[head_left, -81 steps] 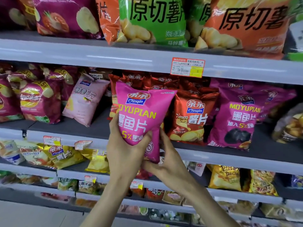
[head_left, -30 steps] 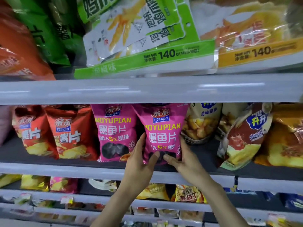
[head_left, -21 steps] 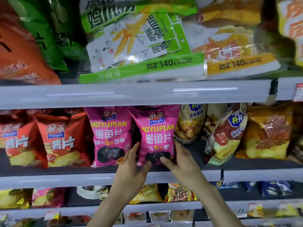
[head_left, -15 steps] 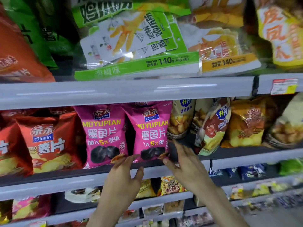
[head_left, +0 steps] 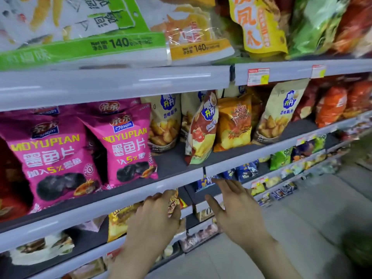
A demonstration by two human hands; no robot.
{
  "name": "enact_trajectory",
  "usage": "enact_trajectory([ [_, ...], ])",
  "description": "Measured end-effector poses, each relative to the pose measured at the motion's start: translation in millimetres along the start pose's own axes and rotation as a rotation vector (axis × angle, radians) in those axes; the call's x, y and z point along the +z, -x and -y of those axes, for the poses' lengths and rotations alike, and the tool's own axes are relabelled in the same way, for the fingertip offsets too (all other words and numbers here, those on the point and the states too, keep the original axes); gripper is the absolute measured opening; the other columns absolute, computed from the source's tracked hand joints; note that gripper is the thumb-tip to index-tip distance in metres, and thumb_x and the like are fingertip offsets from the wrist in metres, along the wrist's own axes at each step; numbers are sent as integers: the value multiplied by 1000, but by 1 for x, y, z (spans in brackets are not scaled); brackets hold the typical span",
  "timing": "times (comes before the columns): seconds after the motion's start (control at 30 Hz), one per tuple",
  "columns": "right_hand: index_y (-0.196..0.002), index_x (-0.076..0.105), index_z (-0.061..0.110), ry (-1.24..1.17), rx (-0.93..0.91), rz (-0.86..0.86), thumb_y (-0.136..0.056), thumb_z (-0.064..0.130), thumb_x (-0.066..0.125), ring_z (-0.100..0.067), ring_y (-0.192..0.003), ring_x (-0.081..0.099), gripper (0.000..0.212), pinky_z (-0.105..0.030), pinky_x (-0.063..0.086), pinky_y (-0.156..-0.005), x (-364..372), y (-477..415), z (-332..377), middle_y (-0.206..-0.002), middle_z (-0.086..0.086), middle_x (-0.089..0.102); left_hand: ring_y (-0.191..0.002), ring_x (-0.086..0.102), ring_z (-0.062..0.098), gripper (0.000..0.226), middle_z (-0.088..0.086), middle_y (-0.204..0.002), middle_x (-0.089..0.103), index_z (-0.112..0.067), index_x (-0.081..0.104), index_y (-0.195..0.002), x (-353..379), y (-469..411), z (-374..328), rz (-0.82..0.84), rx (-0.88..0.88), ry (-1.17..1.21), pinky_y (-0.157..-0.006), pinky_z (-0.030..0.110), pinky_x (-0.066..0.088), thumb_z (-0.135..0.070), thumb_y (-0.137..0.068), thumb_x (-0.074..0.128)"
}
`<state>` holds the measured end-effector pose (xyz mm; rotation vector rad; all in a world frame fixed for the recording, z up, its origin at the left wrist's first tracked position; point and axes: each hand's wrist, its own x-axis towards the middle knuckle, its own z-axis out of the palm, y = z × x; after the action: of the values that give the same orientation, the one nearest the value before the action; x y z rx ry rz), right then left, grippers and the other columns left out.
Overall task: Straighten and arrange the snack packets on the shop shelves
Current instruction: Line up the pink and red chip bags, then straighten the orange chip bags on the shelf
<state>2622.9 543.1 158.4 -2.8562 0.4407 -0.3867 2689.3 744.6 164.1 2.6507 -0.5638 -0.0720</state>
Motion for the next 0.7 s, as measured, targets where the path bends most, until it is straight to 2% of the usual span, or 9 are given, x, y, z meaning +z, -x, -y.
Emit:
enact_trajectory([
  [0.13,-141,56,25,-38,85,21,-101,56,49,-23,-127,55,51,-44,55,-92,-11,7,-50,-127,5,65,-123,64,22,43,-11,-132,64,-40,44,-143,15,-3,-46,-26,49,-73,-91,34,53,-56,-103,47],
  [0.23,-125,63,22,-25,115,-34,-97,58,44,-26,-111,64,50,-43,58,-80,-20,7,-92,-111,3,69,-121,64,20,41,-13,-130,65,-43,45,-141,28,-13,-83,-11,42,-81,-90,34,53,-56,-103,47],
  [0.3,-123,66,24,-37,134,-62,-94,59,42,-26,-106,65,51,-41,57,-76,-26,3,-123,-106,4,70,-119,65,19,43,-15,-125,66,-44,46,-143,39,-22,-110,-21,39,-94,-89,34,53,-56,-102,48],
  [0.47,-128,68,24,-48,118,-64,-93,62,34,-26,-115,62,62,-40,54,-88,-46,-9,-212,-115,3,71,-112,68,21,42,-9,-115,69,-42,51,-141,73,-47,-177,-22,-34,-122,-81,35,54,-53,-101,53],
  [0.57,-127,69,21,-75,118,-60,-96,58,42,-27,-118,62,56,-42,55,-90,-52,-17,-261,-118,0,71,-102,70,22,40,-8,-112,71,-41,55,-140,94,-64,-206,-31,-50,-70,-69,35,53,-49,-101,58],
  [0.63,-136,64,22,-87,113,-23,-101,54,49,-24,-127,56,50,-41,51,-99,-57,-25,-290,-129,1,68,-104,71,23,45,-5,-122,72,-36,56,-145,104,-78,-219,-49,-80,-19,-69,35,53,-46,-101,62],
  [0.7,-140,61,21,-111,111,-8,-101,51,54,-24,-130,53,49,-40,49,-102,-63,-34,-313,-133,1,66,-112,70,26,51,-1,-133,71,-28,56,-147,110,-93,-226,-91,-126,39,-76,40,58,-44,-99,65],
])
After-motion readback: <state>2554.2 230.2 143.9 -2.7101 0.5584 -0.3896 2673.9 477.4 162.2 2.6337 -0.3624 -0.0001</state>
